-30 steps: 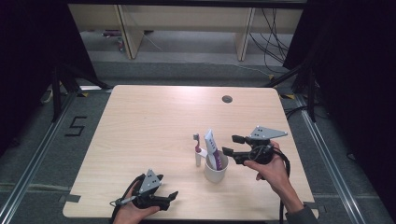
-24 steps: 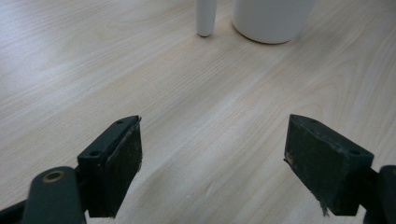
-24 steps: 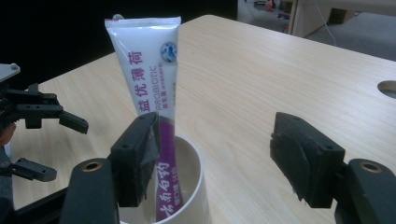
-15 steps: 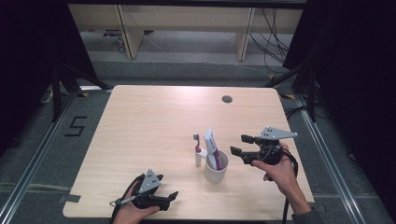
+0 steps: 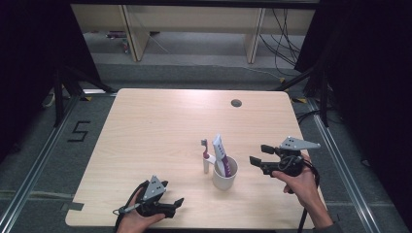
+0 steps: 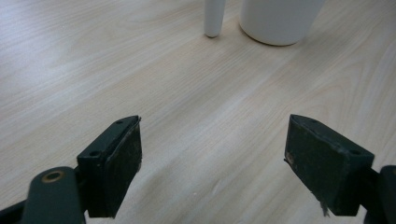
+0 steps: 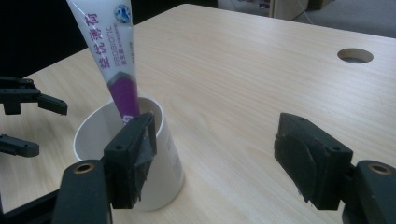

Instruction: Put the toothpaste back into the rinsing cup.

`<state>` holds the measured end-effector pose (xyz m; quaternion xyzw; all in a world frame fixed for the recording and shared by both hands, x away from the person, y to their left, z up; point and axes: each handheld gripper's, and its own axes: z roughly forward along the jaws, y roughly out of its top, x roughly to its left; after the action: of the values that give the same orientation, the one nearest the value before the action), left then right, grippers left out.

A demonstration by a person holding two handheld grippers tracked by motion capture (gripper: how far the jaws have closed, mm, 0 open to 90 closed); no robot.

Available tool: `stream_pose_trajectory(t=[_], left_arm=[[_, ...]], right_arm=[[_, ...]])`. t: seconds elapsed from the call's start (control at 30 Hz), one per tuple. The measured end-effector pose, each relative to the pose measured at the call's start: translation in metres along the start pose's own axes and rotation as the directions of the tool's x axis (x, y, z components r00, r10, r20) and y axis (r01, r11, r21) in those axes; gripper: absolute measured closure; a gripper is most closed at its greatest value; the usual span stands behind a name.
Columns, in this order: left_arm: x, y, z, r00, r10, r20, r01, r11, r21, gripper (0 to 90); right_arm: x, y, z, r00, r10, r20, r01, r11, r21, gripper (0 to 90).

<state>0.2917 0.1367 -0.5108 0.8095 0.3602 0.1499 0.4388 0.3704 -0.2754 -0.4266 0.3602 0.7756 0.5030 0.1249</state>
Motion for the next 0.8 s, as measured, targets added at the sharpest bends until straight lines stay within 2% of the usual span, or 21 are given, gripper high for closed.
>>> stream_pose_trajectory(t=[0.03, 0.1, 0.13, 0.17, 0.2, 0.23, 0.27, 0.3, 0.33, 0.37, 0.4, 0.43, 0.47, 0.5, 0.53, 0.6, 0.63, 0.67, 0.73, 0.77, 0.8], left_arm=[[0.0, 0.0, 0.001, 1.0, 0.001, 0.005, -0.001, 1.0, -0.006, 18.5], [0.001, 0.0, 0.0, 0.9996, 0.025, 0.009, -0.025, 0.9997, 0.006, 18.5], [-0.001, 0.0, 0.002, 0.9999, 0.006, 0.011, -0.005, 1.0, -0.008, 18.5], [-0.001, 0.0, 0.002, 0.9999, 0.006, 0.009, -0.006, 1.0, -0.002, 18.5], [0.0, 0.0, 0.002, 0.9996, 0.027, 0.002, -0.027, 0.9995, 0.015, 18.5], [-0.001, 0.0, 0.002, 0.9999, 0.011, 0.008, -0.011, 0.9999, 0.001, 18.5], [0.001, 0.0, 0.001, 0.9995, 0.032, 0.002, -0.032, 0.9993, 0.02, 18.5], [0.0, 0.0, 0.001, 0.9998, 0.016, 0.008, -0.016, 0.9998, 0.006, 18.5], [0.001, 0.0, 0.0, 0.9996, 0.027, 0.009, -0.027, 0.9996, 0.009, 18.5], [0.001, 0.0, -0.001, 0.9995, 0.03, 0.007, -0.03, 0.9994, 0.017, 18.5], [0.0, -0.001, -0.001, 0.9996, 0.028, 0.006, -0.028, 0.9995, 0.017, 18.5], [0.0, -0.002, -0.001, 0.9997, 0.021, 0.007, -0.021, 0.9998, 0.006, 18.5], [0.0, -0.002, -0.002, 0.9997, 0.022, 0.006, -0.022, 0.9997, 0.005, 18.5], [0.001, -0.002, -0.001, 0.9999, 0.016, 0.004, -0.016, 0.9999, -0.001, 18.5], [0.001, -0.002, -0.002, 0.9999, 0.014, 0.003, -0.014, 0.9999, -0.004, 18.5], [0.0, -0.001, -0.002, 0.9999, 0.016, -0.002, -0.016, 0.9999, -0.003, 18.5], [0.001, -0.001, -0.003, 0.9995, 0.031, 0.0, -0.031, 0.9995, 0.01, 18.5], [-0.001, -0.001, -0.002, 0.9999, 0.013, 0.002, -0.013, 0.9999, 0.0, 18.5], [0.0, -0.001, -0.003, 0.9993, 0.037, 0.002, -0.037, 0.999, 0.024, 18.5], [-0.001, -0.002, -0.002, 0.9998, 0.02, 0.0, -0.02, 0.9998, 0.007, 18.5], [-0.002, -0.002, -0.002, 0.9999, 0.015, 0.001, -0.015, 0.9999, 0.003, 18.5]], right_arm=[[0.0, -0.001, -0.002, 1.0, 0.006, 0.006, -0.006, 1.0, 0.006, 30.1], [-0.003, -0.004, -0.004, 0.9998, -0.012, 0.014, 0.012, 1.0, 0.002, 30.1], [-0.004, -0.005, -0.004, 1.0, 0.003, 0.009, -0.003, 1.0, 0.002, 29.9], [-0.005, -0.007, -0.005, 0.9999, 0.004, 0.014, -0.004, 1.0, 0.005, 29.6], [-0.005, -0.008, -0.006, 0.9998, 0.012, 0.014, -0.012, 1.0, 0.01, 29.6], [-0.006, -0.009, -0.007, 0.9998, 0.01, 0.017, -0.01, 1.0, 0.01, 29.6], [-0.007, -0.011, -0.008, 0.9998, -0.002, 0.021, 0.002, 1.0, 0.016, 29.5], [-0.005, -0.012, -0.009, 0.9992, 0.037, 0.017, -0.037, 0.999, 0.032, 29.5], [-0.008, -0.013, -0.008, 0.9997, 0.006, 0.023, -0.007, 1.0, 0.014, 29.5], [-0.007, -0.015, -0.009, 0.9992, 0.034, 0.019, -0.034, 0.999, 0.02, 29.4], [-0.007, -0.017, -0.01, 0.9993, 0.03, 0.023, -0.031, 0.999, 0.035, 29.1], [-0.008, -0.018, -0.009, 0.9993, 0.017, 0.034, -0.017, 1.0, 0.02, 29.1], [-0.009, -0.019, -0.011, 0.9994, 0.012, 0.034, -0.013, 0.999, 0.038, 29.1], [-0.008, -0.02, -0.012, 0.999, 0.025, 0.037, -0.027, 0.998, 0.051, 28.9], [-0.011, -0.021, -0.012, 0.9989, -0.005, 0.048, 0.003, 0.999, 0.045, 28.8], [-0.01, -0.025, -0.014, 0.9987, 0.026, 0.043, -0.028, 0.998, 0.048, 28.4], [-0.011, -0.027, -0.015, 0.9983, 0.029, 0.051, -0.032, 0.998, 0.061, 28.3], [-0.012, -0.028, -0.015, 0.9983, 0.028, 0.052, -0.031, 0.998, 0.052, 28.0], [-0.012, -0.032, -0.018, 0.9971, 0.045, 0.062, -0.05, 0.996, 0.069, 27.4], [-0.015, -0.033, -0.018, 0.9976, 0.016, 0.067, -0.02, 0.998, 0.061, 27.2], [-0.013, -0.036, -0.019, 0.9964, 0.047, 0.071, -0.052, 0.997, 0.064, 26.8]])
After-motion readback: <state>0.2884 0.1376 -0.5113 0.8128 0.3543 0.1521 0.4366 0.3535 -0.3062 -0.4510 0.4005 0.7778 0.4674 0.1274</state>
